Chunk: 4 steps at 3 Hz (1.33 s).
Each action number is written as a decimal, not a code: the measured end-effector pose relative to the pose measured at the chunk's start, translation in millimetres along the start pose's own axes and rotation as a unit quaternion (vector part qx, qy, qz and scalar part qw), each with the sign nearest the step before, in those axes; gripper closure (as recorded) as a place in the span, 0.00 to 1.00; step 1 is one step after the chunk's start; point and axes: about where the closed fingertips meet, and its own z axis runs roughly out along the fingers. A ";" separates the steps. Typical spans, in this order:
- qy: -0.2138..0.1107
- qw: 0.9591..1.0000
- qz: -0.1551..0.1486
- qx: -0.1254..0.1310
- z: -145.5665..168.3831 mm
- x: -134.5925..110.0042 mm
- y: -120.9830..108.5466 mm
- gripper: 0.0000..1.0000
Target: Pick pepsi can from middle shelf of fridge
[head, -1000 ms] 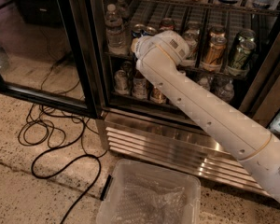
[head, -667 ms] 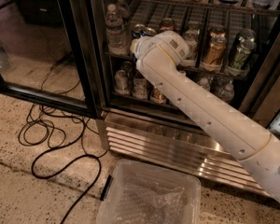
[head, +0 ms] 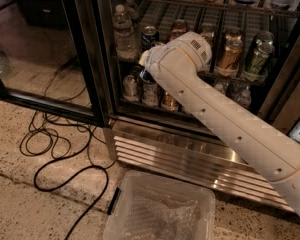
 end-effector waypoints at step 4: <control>0.167 0.975 0.140 0.029 -88.2 89.7 4.2 1.00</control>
Offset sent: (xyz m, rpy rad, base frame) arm -0.1022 -0.0172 -0.0261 0.2477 0.3362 -0.1595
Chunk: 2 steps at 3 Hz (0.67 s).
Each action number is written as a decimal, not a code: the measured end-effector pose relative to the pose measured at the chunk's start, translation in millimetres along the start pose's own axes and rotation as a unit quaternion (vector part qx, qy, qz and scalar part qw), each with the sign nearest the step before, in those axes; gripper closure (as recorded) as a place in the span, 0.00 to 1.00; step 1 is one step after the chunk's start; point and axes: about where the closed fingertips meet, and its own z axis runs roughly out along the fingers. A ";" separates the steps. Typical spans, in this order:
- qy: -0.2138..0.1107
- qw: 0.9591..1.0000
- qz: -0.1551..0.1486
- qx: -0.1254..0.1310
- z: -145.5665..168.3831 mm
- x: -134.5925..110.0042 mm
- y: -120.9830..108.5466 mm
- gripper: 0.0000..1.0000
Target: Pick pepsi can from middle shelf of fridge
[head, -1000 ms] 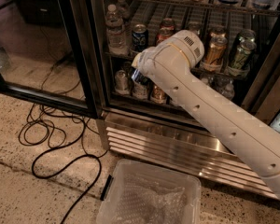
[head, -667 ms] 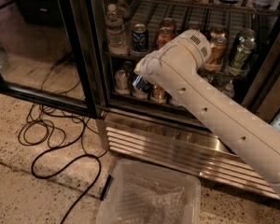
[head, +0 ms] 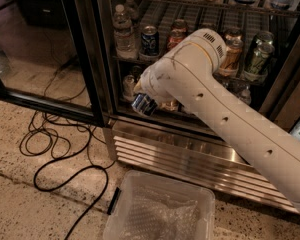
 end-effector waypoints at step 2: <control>0.022 1.000 -0.017 -0.002 -9.1 13.7 11.2 1.00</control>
Offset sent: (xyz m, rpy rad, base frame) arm -0.0122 0.0122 0.0080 0.0173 0.0306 0.0177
